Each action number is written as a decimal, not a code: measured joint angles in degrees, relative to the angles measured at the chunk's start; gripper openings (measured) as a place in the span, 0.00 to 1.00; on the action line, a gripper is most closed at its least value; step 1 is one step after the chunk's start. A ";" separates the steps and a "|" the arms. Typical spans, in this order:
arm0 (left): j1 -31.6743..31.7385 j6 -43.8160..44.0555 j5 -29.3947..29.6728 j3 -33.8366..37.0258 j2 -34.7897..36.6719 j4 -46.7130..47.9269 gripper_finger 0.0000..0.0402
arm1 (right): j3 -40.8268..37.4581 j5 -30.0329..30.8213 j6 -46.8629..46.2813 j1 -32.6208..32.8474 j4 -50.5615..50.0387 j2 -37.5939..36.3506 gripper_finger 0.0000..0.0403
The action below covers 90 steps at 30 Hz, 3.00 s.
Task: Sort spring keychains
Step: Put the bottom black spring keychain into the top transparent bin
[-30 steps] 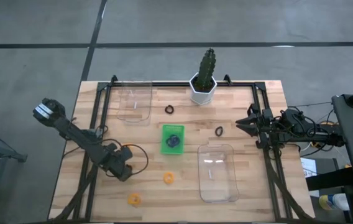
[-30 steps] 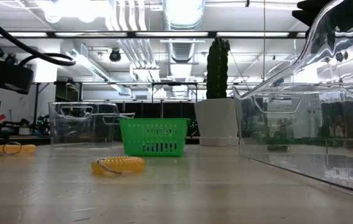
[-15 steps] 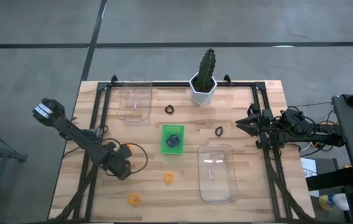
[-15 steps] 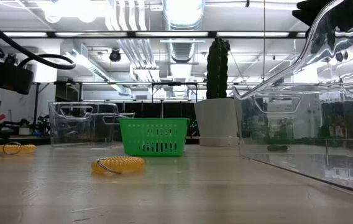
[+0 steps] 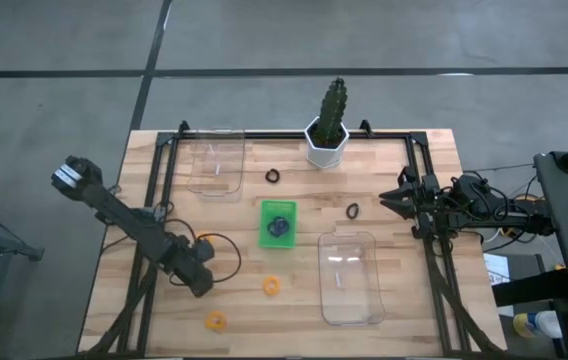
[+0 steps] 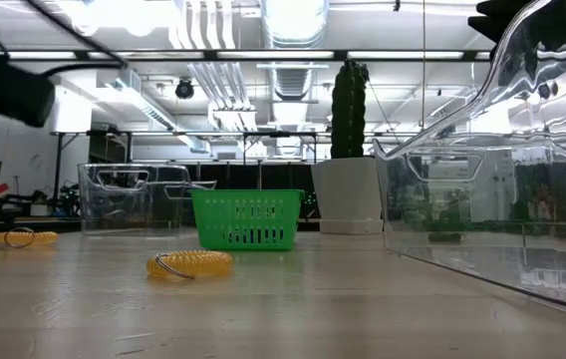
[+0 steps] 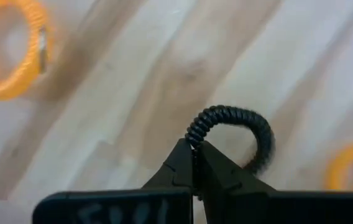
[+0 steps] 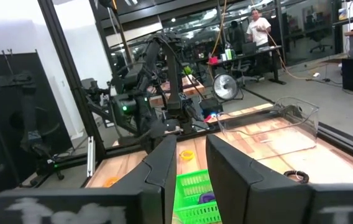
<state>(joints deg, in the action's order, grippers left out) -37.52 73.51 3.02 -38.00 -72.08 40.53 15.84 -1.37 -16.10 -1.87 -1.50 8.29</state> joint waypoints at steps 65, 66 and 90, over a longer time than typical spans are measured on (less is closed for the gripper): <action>21.19 -19.77 32.88 -31.36 -2.00 23.24 0.00 | 0.00 -0.06 -0.02 -0.01 -0.09 -0.02 0.18; 23.36 -21.42 32.47 -31.54 -2.07 24.11 0.00 | 0.00 -0.06 0.00 -0.01 -0.09 -0.02 0.19; 75.66 -45.23 4.86 -23.12 -1.46 10.44 0.00 | 0.00 -0.04 -0.26 0.00 -1.43 -0.02 0.18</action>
<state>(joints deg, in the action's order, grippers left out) 38.14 28.29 7.88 -61.11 -73.54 50.97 15.84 -1.41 -16.36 -1.87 -2.93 8.27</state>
